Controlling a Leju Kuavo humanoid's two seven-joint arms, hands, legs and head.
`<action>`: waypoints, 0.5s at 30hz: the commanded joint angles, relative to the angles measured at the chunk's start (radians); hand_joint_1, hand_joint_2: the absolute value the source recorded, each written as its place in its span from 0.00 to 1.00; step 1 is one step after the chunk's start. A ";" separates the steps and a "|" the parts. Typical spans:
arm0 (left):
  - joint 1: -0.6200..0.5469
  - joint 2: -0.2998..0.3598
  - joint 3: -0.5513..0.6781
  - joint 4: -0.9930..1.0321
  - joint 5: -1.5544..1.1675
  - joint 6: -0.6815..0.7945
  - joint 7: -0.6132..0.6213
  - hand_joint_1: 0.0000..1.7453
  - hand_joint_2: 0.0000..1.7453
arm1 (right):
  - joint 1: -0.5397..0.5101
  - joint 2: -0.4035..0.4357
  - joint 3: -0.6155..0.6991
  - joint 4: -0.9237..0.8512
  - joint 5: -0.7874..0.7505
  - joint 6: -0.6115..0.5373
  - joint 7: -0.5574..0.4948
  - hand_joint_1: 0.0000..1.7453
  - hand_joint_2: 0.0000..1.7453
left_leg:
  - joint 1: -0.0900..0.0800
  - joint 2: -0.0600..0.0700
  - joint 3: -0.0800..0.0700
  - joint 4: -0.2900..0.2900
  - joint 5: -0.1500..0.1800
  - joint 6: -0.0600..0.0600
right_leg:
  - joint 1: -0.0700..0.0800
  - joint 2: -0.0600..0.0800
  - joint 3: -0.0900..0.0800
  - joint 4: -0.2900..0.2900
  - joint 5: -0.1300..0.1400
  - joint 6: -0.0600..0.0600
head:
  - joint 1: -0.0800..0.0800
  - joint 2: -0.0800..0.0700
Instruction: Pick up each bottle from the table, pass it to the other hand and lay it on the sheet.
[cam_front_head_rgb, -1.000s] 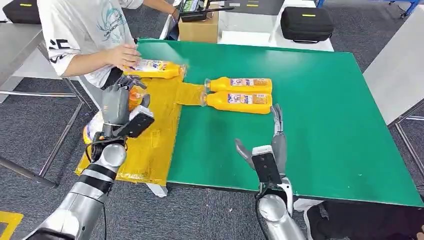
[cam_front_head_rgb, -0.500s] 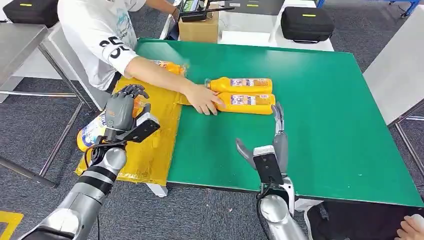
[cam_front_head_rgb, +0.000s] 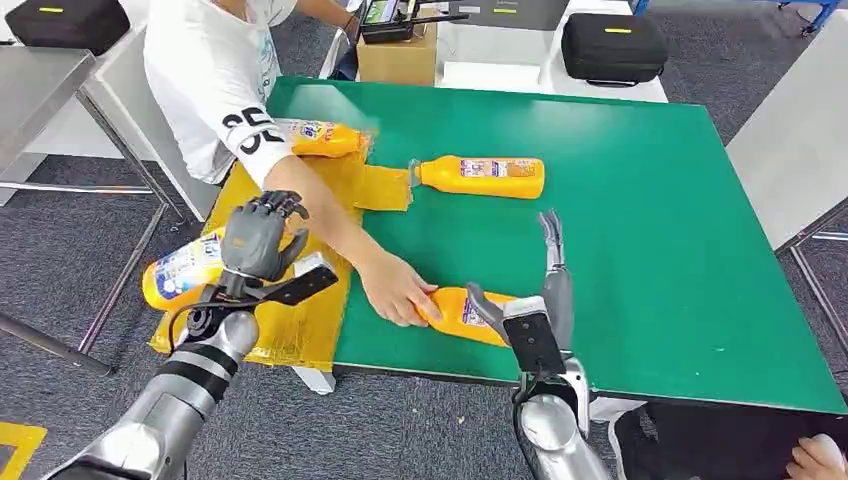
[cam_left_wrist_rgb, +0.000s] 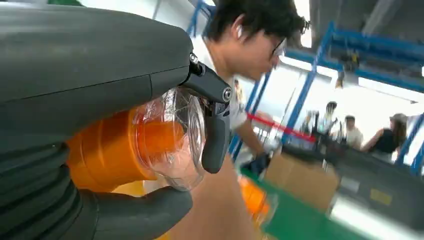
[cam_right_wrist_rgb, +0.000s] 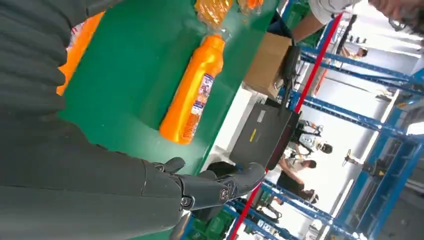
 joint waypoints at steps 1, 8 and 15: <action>0.008 -0.016 -0.101 0.264 -0.029 -0.065 0.008 1.00 1.00 | -0.002 -0.050 0.037 -0.027 0.029 0.025 0.027 0.00 1.00 | 0.000 0.000 0.004 -0.001 -0.001 0.000 | 0.000 0.000 0.004 -0.001 -0.001 -0.001 | 0.000 0.000; 0.025 -0.063 -0.116 0.346 -0.047 -0.031 0.025 1.00 1.00 | -0.023 -0.050 0.035 -0.019 0.037 0.057 0.044 0.00 1.00 | 0.000 0.003 0.007 -0.001 -0.003 -0.001 | 0.000 0.001 0.007 -0.002 -0.002 -0.002 | 0.000 0.000; 0.037 -0.091 -0.060 0.334 0.091 -0.135 -0.049 0.00 1.00 | -0.025 -0.056 0.027 -0.023 0.037 0.060 0.046 0.00 1.00 | -0.001 0.001 0.006 -0.001 -0.001 -0.001 | 0.000 0.000 0.006 -0.001 -0.001 -0.001 | -0.001 0.000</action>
